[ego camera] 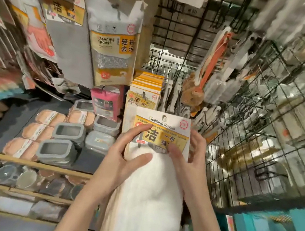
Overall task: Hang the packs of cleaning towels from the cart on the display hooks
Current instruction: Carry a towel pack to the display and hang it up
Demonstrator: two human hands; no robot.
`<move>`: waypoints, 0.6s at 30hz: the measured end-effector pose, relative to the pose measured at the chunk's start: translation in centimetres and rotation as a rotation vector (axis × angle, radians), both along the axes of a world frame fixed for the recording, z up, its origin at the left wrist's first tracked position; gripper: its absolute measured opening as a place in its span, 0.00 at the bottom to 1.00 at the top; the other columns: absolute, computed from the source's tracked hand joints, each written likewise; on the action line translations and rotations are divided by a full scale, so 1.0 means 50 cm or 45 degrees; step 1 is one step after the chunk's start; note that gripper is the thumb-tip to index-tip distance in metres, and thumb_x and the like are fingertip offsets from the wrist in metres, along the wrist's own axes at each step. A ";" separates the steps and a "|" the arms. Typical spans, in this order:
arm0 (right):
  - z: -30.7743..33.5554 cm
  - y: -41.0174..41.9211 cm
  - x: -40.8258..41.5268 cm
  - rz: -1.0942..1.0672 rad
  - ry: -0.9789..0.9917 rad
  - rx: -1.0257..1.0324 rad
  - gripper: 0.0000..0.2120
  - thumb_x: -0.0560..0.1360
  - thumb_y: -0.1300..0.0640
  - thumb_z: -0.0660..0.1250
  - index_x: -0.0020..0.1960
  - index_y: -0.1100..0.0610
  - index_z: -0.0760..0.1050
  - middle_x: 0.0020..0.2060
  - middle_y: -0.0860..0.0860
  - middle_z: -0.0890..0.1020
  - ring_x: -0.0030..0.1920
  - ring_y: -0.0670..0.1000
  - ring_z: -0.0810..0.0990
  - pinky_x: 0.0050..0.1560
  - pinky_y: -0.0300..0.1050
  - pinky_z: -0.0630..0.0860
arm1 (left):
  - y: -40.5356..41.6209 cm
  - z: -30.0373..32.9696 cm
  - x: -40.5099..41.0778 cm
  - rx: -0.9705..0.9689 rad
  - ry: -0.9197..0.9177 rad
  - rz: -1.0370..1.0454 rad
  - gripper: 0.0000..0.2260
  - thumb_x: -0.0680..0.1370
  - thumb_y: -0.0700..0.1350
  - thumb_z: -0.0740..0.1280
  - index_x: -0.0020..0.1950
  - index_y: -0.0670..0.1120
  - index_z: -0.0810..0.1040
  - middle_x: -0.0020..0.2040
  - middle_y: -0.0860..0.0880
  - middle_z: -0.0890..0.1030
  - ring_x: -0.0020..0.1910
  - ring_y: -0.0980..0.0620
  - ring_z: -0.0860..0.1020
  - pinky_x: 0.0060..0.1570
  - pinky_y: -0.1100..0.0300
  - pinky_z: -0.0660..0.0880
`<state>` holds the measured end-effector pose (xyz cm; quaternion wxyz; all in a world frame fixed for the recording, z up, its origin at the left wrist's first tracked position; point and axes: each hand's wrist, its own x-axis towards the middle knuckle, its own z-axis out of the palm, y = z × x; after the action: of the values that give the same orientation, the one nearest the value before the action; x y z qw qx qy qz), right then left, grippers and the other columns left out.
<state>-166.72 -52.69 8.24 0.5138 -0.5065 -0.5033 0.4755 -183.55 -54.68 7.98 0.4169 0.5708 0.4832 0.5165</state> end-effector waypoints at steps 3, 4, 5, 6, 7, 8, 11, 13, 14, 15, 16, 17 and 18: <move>-0.028 0.040 0.012 -0.048 -0.072 -0.022 0.21 0.66 0.53 0.77 0.53 0.45 0.70 0.54 0.44 0.77 0.55 0.41 0.76 0.52 0.35 0.72 | 0.002 -0.037 0.009 -0.049 0.001 0.051 0.27 0.72 0.36 0.74 0.65 0.60 0.74 0.65 0.62 0.75 0.67 0.67 0.67 0.59 0.78 0.61; -0.038 0.052 0.010 -0.048 -0.075 -0.037 0.20 0.66 0.56 0.77 0.51 0.46 0.70 0.54 0.49 0.77 0.55 0.44 0.76 0.53 0.39 0.73 | 0.006 -0.046 0.007 -0.075 0.000 0.058 0.28 0.72 0.37 0.74 0.65 0.61 0.74 0.66 0.61 0.74 0.68 0.67 0.67 0.59 0.78 0.62; -0.049 0.065 0.007 -0.044 -0.077 -0.040 0.20 0.66 0.58 0.77 0.50 0.47 0.70 0.53 0.51 0.77 0.54 0.47 0.77 0.53 0.39 0.73 | 0.011 -0.054 0.003 -0.095 -0.002 0.061 0.28 0.72 0.38 0.74 0.67 0.61 0.73 0.67 0.62 0.73 0.68 0.67 0.66 0.58 0.78 0.62; -0.058 0.077 0.002 -0.047 -0.096 -0.029 0.20 0.66 0.59 0.77 0.49 0.48 0.70 0.52 0.51 0.77 0.52 0.47 0.77 0.51 0.37 0.73 | 0.018 -0.062 -0.002 -0.110 -0.006 0.064 0.29 0.72 0.41 0.74 0.68 0.62 0.71 0.67 0.65 0.72 0.68 0.68 0.66 0.58 0.79 0.62; -0.067 0.089 -0.005 -0.056 -0.130 -0.012 0.20 0.66 0.61 0.77 0.49 0.48 0.70 0.49 0.50 0.77 0.50 0.47 0.77 0.48 0.33 0.72 | 0.025 -0.069 -0.007 -0.122 -0.013 0.071 0.30 0.72 0.43 0.73 0.69 0.63 0.69 0.67 0.68 0.71 0.68 0.70 0.65 0.58 0.79 0.62; -0.075 0.101 -0.014 -0.073 -0.164 -0.002 0.20 0.66 0.61 0.77 0.49 0.48 0.70 0.47 0.49 0.78 0.48 0.45 0.78 0.45 0.30 0.72 | 0.033 -0.076 -0.013 -0.131 -0.018 0.079 0.31 0.71 0.45 0.73 0.70 0.64 0.66 0.67 0.70 0.70 0.68 0.71 0.64 0.58 0.79 0.62; -0.092 0.137 -0.043 -0.114 -0.170 -0.049 0.23 0.65 0.63 0.77 0.51 0.47 0.70 0.45 0.44 0.80 0.44 0.41 0.79 0.40 0.30 0.74 | 0.064 -0.090 -0.035 -0.159 0.000 0.085 0.35 0.72 0.46 0.72 0.71 0.68 0.58 0.72 0.67 0.65 0.70 0.69 0.61 0.62 0.76 0.62; -0.102 0.161 -0.061 -0.094 -0.108 -0.104 0.22 0.66 0.64 0.76 0.52 0.46 0.71 0.46 0.45 0.80 0.44 0.40 0.80 0.42 0.35 0.77 | 0.086 -0.096 -0.053 -0.160 0.018 0.078 0.35 0.73 0.48 0.70 0.70 0.71 0.54 0.74 0.64 0.63 0.72 0.67 0.60 0.67 0.68 0.61; -0.106 0.171 -0.069 -0.088 -0.089 -0.132 0.22 0.67 0.64 0.75 0.53 0.47 0.71 0.48 0.47 0.81 0.46 0.41 0.81 0.45 0.38 0.78 | 0.095 -0.100 -0.064 -0.175 -0.022 0.072 0.35 0.73 0.49 0.70 0.69 0.72 0.54 0.74 0.65 0.62 0.72 0.66 0.60 0.69 0.64 0.61; -0.110 0.181 -0.077 -0.087 -0.072 -0.161 0.21 0.68 0.63 0.75 0.55 0.49 0.72 0.50 0.49 0.81 0.48 0.44 0.81 0.47 0.41 0.78 | 0.103 -0.103 -0.075 -0.202 -0.102 0.064 0.33 0.73 0.49 0.69 0.68 0.73 0.55 0.73 0.65 0.63 0.72 0.66 0.61 0.70 0.62 0.62; -0.111 0.188 -0.085 -0.090 -0.037 -0.194 0.20 0.68 0.64 0.75 0.55 0.49 0.72 0.51 0.50 0.81 0.50 0.46 0.81 0.47 0.42 0.79 | 0.109 -0.108 -0.086 -0.230 -0.188 0.052 0.31 0.73 0.50 0.68 0.68 0.74 0.58 0.72 0.66 0.65 0.71 0.65 0.63 0.69 0.62 0.65; -0.111 0.196 -0.092 -0.093 0.015 -0.224 0.19 0.69 0.64 0.74 0.53 0.49 0.73 0.50 0.50 0.81 0.48 0.46 0.81 0.44 0.40 0.79 | 0.115 -0.113 -0.098 -0.253 -0.250 0.043 0.29 0.74 0.50 0.68 0.67 0.74 0.62 0.69 0.68 0.68 0.70 0.66 0.65 0.67 0.65 0.67; -0.111 0.204 -0.099 -0.093 0.066 -0.244 0.19 0.69 0.65 0.74 0.51 0.48 0.73 0.48 0.49 0.82 0.45 0.43 0.82 0.40 0.36 0.78 | 0.121 -0.117 -0.109 -0.262 -0.283 0.043 0.27 0.74 0.50 0.68 0.66 0.73 0.65 0.66 0.70 0.71 0.68 0.68 0.67 0.64 0.69 0.68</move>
<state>-171.68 -42.47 2.71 0.4929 -0.5590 -0.4233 0.5152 -188.99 -48.65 2.15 0.5155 0.4561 0.4941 0.5311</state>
